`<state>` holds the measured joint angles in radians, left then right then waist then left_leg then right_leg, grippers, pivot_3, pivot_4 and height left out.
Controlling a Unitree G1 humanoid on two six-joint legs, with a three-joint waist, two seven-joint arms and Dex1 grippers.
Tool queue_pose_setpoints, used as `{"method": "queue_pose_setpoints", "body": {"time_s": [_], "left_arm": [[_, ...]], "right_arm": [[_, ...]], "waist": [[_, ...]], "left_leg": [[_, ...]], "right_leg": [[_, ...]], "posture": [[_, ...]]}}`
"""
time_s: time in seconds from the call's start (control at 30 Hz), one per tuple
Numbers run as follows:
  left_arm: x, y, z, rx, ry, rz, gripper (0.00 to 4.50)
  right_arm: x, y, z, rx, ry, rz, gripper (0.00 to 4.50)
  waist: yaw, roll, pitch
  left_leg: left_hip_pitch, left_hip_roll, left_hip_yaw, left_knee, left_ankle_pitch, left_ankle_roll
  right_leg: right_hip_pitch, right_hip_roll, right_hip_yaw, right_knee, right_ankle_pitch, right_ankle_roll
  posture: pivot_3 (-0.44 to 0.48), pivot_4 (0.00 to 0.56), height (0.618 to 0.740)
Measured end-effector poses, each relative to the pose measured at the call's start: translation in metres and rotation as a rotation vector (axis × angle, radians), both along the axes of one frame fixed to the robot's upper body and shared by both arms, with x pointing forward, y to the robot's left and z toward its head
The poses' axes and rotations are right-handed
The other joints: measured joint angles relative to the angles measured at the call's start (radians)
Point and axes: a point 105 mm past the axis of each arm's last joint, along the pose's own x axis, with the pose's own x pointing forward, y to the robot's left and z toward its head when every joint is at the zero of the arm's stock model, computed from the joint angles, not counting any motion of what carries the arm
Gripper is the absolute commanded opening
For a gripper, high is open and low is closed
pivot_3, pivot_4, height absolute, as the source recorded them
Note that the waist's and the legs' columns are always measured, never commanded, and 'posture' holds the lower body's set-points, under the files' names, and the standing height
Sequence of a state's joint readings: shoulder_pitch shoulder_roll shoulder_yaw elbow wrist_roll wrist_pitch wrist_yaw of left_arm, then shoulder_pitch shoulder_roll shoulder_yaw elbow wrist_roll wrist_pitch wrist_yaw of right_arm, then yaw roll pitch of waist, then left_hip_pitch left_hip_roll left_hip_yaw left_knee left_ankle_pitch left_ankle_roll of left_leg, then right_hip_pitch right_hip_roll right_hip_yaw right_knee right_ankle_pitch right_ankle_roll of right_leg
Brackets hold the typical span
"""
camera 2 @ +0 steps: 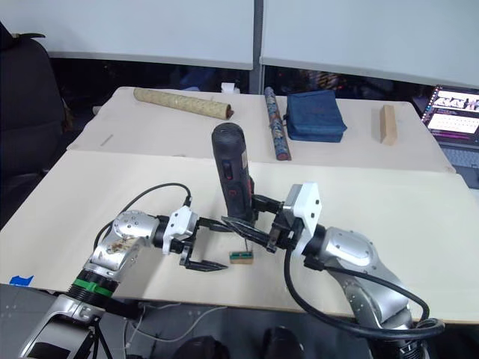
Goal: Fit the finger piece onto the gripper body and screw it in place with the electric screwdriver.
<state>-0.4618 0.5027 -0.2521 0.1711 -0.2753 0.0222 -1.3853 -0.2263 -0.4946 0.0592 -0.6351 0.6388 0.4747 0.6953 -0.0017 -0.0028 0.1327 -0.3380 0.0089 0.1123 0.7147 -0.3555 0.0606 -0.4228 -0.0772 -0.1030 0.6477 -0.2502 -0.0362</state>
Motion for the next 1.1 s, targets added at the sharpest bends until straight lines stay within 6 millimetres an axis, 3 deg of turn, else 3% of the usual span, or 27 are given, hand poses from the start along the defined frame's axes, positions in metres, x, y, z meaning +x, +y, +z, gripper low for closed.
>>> {"method": "queue_pose_setpoints", "body": {"time_s": [0.17,0.4,0.57,0.8,1.1], "left_arm": [[0.002,0.002,0.002,-0.006,-0.001,0.02,4.5],[0.009,0.024,0.01,0.003,-0.023,0.082,4.5],[0.016,0.039,0.014,0.014,-0.027,0.126,4.5],[0.034,0.045,0.025,0.01,-0.048,0.166,4.5],[0.054,0.04,0.024,0.011,-0.078,0.186,4.5]], "right_arm": [[-0.002,0.008,0.016,0.004,0.006,0.082,1.94],[0.002,0.02,0.039,0.036,0.032,0.158,1.94],[0.017,0.031,0.06,0.06,0.05,0.181,1.94],[0.039,0.041,0.089,0.065,0.012,0.17,1.94],[0.061,0.05,0.097,0.032,0.008,0.093,1.94]], "waist": [[-0.001,0.0,0.0],[-0.007,0.0,0.0],[-0.01,0.0,0.0],[-0.01,0.0,0.0],[-0.013,0.0,0.001]], "left_leg": [[0.0,0.0,0.0,0.0,0.0,0.0],[0.0,0.0,0.0,0.0,0.0,0.0],[0.0,0.0,0.0,0.0,0.0,0.0],[-0.003,-0.001,0.0,0.0,0.0,0.0],[-0.008,-0.004,-0.003,0.0,0.0,0.0]], "right_leg": [[0.0,0.0,0.0,0.0,0.0,0.0],[0.0,0.0,0.0,0.0,0.0,0.0],[-0.001,0.0,-0.001,0.0,0.0,0.0],[-0.001,0.0,-0.006,0.0,0.0,0.0],[-0.002,0.001,-0.02,0.002,0.0,0.0]], "posture": [[0.0,0.15,0.74],[0.0,0.15,0.74],[0.0,0.15,0.74],[0.0,0.15,0.74],[0.0,0.15,0.74]]}}
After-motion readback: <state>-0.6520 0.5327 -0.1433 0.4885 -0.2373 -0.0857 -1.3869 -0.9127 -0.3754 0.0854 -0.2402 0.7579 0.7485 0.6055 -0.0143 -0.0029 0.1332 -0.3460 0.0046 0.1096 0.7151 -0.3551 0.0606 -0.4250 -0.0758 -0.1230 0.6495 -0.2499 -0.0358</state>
